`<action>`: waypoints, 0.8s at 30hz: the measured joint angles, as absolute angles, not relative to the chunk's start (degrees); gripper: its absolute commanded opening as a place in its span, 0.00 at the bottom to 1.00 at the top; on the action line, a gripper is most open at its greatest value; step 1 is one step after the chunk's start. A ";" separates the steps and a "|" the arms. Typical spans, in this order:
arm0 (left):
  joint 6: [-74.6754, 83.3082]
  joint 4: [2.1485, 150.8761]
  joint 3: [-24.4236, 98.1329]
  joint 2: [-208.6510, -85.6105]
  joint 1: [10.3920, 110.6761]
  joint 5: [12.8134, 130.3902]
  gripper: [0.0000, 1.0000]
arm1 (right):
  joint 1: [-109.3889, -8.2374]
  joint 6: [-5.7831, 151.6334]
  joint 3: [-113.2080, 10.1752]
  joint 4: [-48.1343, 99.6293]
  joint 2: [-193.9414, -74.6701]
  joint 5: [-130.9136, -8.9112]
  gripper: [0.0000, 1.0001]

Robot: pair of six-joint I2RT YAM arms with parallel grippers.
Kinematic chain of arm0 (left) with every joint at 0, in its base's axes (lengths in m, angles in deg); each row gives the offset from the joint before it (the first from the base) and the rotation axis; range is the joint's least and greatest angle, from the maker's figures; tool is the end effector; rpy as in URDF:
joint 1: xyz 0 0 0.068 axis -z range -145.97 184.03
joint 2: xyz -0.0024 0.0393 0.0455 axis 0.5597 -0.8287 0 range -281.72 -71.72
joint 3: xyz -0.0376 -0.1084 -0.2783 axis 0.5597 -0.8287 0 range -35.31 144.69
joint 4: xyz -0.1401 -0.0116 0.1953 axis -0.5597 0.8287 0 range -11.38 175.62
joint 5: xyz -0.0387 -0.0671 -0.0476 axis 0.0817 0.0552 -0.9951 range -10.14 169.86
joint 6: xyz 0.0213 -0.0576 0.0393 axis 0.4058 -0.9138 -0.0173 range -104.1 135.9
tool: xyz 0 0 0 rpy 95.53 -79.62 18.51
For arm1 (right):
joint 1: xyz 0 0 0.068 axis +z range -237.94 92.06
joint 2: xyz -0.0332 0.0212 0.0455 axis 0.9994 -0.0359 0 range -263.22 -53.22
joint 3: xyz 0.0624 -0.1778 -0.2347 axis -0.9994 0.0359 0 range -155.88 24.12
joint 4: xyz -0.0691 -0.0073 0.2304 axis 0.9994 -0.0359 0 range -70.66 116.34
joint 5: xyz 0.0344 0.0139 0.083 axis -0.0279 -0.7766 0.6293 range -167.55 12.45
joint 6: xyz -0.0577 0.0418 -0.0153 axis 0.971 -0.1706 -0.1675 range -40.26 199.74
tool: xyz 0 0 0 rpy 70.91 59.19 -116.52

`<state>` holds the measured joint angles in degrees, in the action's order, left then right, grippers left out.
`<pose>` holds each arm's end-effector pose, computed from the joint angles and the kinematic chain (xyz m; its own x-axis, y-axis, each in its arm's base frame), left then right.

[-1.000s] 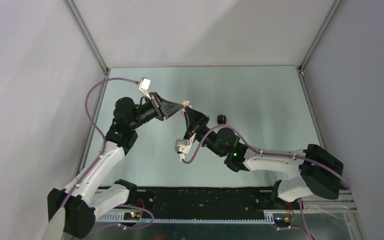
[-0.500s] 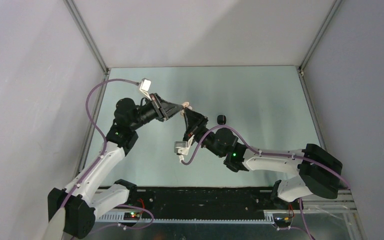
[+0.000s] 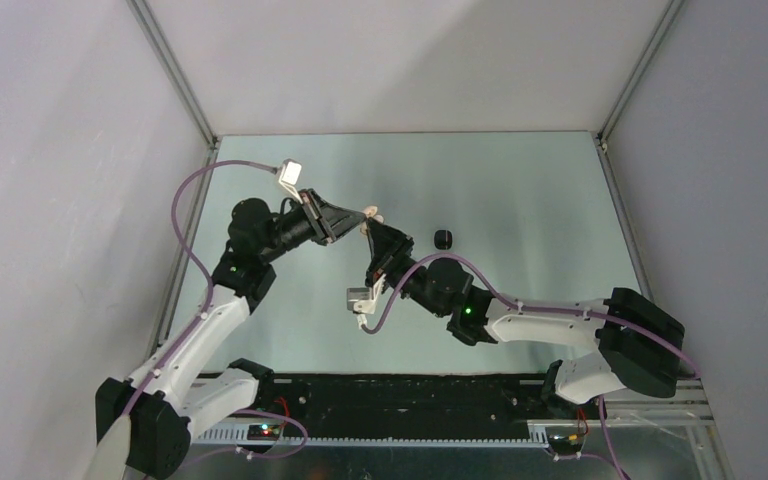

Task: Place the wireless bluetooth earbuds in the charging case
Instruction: Place the earbud in the charging case.

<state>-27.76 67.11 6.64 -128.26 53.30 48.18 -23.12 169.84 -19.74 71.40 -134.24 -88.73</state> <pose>0.1918 -0.1008 0.3532 -0.5723 -0.4224 -0.7029 0.5264 0.4681 -0.7098 0.1468 0.2848 0.3346 0.8061 -0.5913 -0.0248 0.0600 0.1233 -0.9906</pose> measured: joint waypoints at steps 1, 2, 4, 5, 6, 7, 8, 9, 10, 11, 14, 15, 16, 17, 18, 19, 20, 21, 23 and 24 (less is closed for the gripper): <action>-27.76 67.11 6.64 -128.26 53.28 48.20 0.00 | -23.10 169.98 -19.76 71.25 -134.24 -88.82 0.08; -27.78 67.11 6.62 -128.26 53.28 48.20 0.00 | -23.01 170.13 -19.85 71.03 -134.24 -88.93 0.08; -27.83 67.09 6.62 -128.26 53.24 48.20 0.00 | -22.95 170.54 -20.00 70.66 -134.24 -89.15 0.08; -27.85 67.11 6.62 -128.26 53.24 48.20 0.00 | -22.90 170.76 -20.13 70.33 -134.24 -89.26 0.08; -27.85 67.11 6.62 -128.26 53.24 48.20 0.00 | -22.90 170.94 -20.33 69.83 -134.24 -89.43 0.08; -27.85 67.11 6.60 -128.26 53.24 48.23 0.00 | -22.88 170.98 -20.63 69.17 -134.22 -89.72 0.08; -27.85 67.11 6.60 -128.26 53.21 48.23 0.00 | -22.86 171.00 -20.94 68.52 -134.22 -89.96 0.08; -27.85 67.11 6.57 -128.26 53.17 48.23 0.00 | -22.84 171.05 -21.22 67.95 -134.22 -90.18 0.08; -27.85 67.09 6.53 -128.26 53.13 48.23 0.00 | -22.80 171.09 -21.53 67.27 -134.22 -90.35 0.08; -27.85 67.04 6.42 -128.21 53.13 48.23 0.00 | -22.77 171.09 -21.71 66.75 -134.22 -90.44 0.09; -27.87 66.89 5.92 -128.17 53.13 48.27 0.00 | -22.62 171.11 -22.25 64.95 -134.22 -90.74 0.08; -27.87 66.89 5.81 -128.17 53.13 48.27 0.00 | -22.58 171.11 -22.38 64.45 -134.22 -90.83 0.08; -27.87 66.91 5.68 -128.17 53.13 48.31 0.00 | -22.53 171.11 -22.51 63.88 -134.19 -90.88 0.08; -27.87 66.98 5.66 -128.17 53.13 48.31 0.00 | -22.53 171.11 -22.60 63.38 -134.15 -90.92 0.09; -27.87 67.09 5.68 -128.17 53.13 48.33 0.00 | -22.49 171.11 -22.67 62.96 -134.04 -91.01 0.08; -27.87 67.11 5.66 -128.17 53.13 48.33 0.00 | -22.47 171.11 -22.78 62.46 -133.89 -91.07 0.09; -27.87 67.11 5.68 -128.17 53.13 48.33 0.00 | -22.42 171.11 -22.91 62.00 -133.76 -91.14 0.09; -27.89 67.11 5.66 -128.17 53.13 48.33 0.00 | -22.42 171.11 -23.02 61.57 -133.63 -91.20 0.09; -28.07 67.11 5.66 -128.17 53.13 48.33 0.00 | -22.36 171.11 -23.28 60.60 -133.36 -91.27 0.09; -28.13 67.11 5.68 -128.17 53.13 48.33 0.00 | -22.36 171.11 -23.34 60.34 -133.28 -91.29 0.10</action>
